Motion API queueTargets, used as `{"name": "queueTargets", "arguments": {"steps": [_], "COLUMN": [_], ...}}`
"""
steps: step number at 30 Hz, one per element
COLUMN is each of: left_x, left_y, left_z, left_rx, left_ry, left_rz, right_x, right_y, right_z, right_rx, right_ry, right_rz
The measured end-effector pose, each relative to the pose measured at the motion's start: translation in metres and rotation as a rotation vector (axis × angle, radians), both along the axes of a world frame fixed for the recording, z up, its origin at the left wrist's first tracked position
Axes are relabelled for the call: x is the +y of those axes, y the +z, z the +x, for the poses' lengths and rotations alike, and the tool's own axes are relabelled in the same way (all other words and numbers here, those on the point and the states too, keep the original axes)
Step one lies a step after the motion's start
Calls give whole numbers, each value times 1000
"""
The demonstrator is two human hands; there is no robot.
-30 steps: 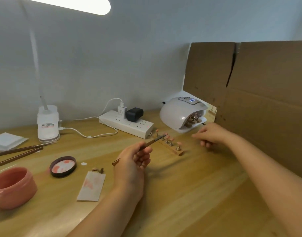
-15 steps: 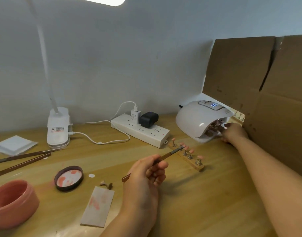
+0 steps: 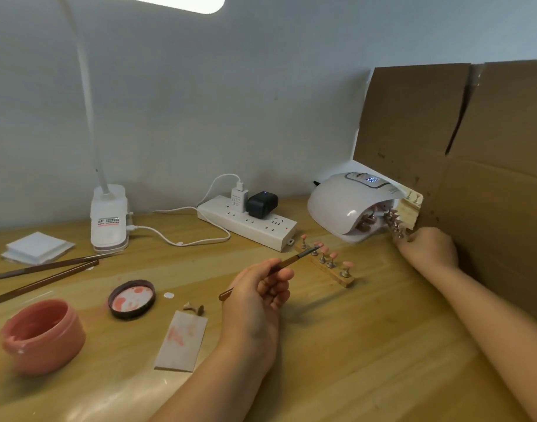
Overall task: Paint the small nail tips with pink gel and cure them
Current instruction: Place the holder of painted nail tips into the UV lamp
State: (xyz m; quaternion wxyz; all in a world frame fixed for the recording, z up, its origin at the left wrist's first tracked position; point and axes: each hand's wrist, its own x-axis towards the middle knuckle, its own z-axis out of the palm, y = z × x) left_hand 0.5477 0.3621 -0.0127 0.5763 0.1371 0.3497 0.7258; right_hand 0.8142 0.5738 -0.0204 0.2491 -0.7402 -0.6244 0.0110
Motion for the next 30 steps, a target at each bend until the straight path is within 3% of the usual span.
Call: {"name": "queueTargets", "arguments": {"steps": [8, 14, 18, 23, 30], "left_x": [0, 1, 0, 0, -1], "left_y": [1, 1, 2, 0, 3], "left_z": [-1, -2, -1, -1, 0], "left_rx": [-13, -36, -27, -14, 0], "left_ry": [-3, 0, -7, -2, -1], "left_rz": [4, -9, -3, -10, -4], "right_x": [-24, -11, -6, 26, 52], "right_y": [-3, 1, 6, 10, 4], "right_z": [-2, -9, 6, 8, -22], "right_rx": [2, 192, 278, 153, 277], "right_ry": [-33, 261, 417, 233, 212], "right_rz": [35, 1, -142, -260, -151]}}
